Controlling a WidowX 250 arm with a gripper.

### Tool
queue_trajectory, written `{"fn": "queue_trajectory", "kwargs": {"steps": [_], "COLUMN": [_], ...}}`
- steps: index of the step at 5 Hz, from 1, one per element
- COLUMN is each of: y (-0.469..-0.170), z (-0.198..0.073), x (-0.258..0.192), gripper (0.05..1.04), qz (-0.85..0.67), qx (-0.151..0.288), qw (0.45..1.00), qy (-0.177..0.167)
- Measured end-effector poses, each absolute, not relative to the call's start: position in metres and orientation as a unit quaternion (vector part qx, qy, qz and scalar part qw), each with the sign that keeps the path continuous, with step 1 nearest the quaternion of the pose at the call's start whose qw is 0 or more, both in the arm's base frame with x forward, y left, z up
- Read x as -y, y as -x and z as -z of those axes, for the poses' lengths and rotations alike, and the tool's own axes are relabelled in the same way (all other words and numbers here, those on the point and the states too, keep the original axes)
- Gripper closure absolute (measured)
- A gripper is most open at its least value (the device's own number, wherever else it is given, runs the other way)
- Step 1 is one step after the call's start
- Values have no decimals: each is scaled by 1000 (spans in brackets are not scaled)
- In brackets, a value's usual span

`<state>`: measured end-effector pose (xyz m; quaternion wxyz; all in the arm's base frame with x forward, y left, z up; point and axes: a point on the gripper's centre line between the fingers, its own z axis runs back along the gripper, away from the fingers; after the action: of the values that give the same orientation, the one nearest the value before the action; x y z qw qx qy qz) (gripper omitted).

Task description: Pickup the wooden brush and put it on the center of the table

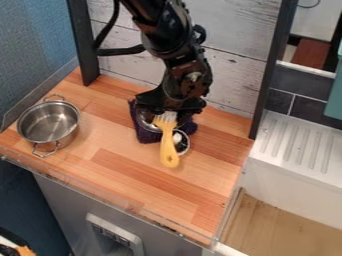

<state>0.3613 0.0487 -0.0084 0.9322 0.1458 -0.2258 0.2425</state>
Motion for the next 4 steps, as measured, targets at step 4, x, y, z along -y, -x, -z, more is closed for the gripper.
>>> {"fn": "queue_trajectory", "kwargs": {"steps": [4], "y": [-313], "z": [7], "x": [-124], "gripper": [300], "qz": [-354], "qx": [181], "qw": [911], "qy": [-108]}}
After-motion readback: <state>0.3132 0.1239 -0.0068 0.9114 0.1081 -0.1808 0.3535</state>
